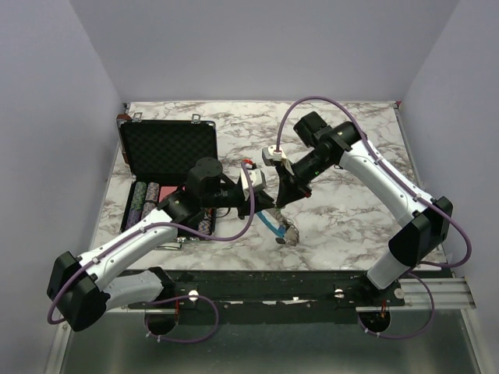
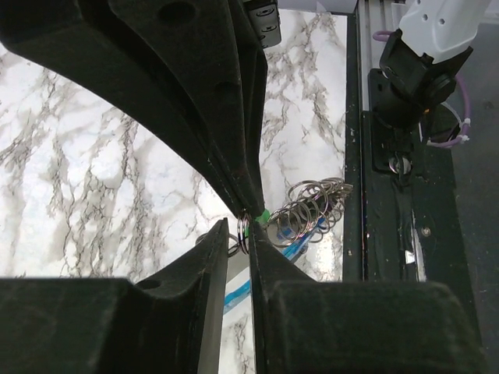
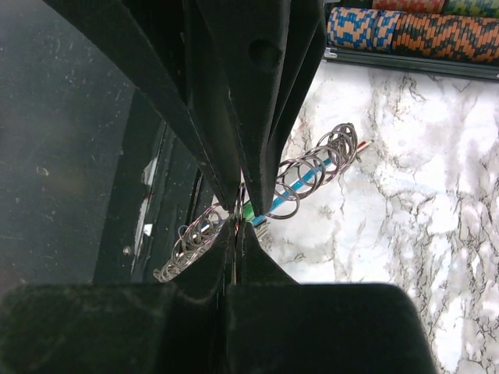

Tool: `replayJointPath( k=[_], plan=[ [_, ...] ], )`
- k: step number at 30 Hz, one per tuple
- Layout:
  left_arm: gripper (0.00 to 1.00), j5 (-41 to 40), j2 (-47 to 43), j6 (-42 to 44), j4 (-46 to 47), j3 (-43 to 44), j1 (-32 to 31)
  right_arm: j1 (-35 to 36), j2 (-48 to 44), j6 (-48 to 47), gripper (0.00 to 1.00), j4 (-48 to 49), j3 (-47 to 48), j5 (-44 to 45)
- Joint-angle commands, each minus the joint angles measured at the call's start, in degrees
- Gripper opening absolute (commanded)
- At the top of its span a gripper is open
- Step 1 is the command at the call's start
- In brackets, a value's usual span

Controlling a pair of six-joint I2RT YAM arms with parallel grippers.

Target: Put the keys on the keyring

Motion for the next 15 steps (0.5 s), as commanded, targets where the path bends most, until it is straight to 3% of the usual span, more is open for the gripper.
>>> replayJointPath(
  k=[1, 7, 14, 15],
  plan=[
    [0.21, 1.6, 1.3, 0.1, -1.7, 1.8, -0.5, 0.0, 0.2, -0.9, 0.00, -0.8, 0.9, -1.9],
    [0.00, 0.7, 1.6, 0.5, -2.7, 2.4, -0.7, 0.0, 0.2, -0.9, 0.01, -0.9, 0.8, -1.9],
    [0.00, -3.1, -0.5, -0.1, -0.1, 0.0, -0.8, 0.0, 0.1, -0.2, 0.01, -0.2, 0.1, -2.8],
    [0.00, -3.9, -1.4, -0.8, 2.7, -1.2, -0.8, 0.0, 0.1, 0.2, 0.04, 0.2, -0.2, -2.8]
  ],
)
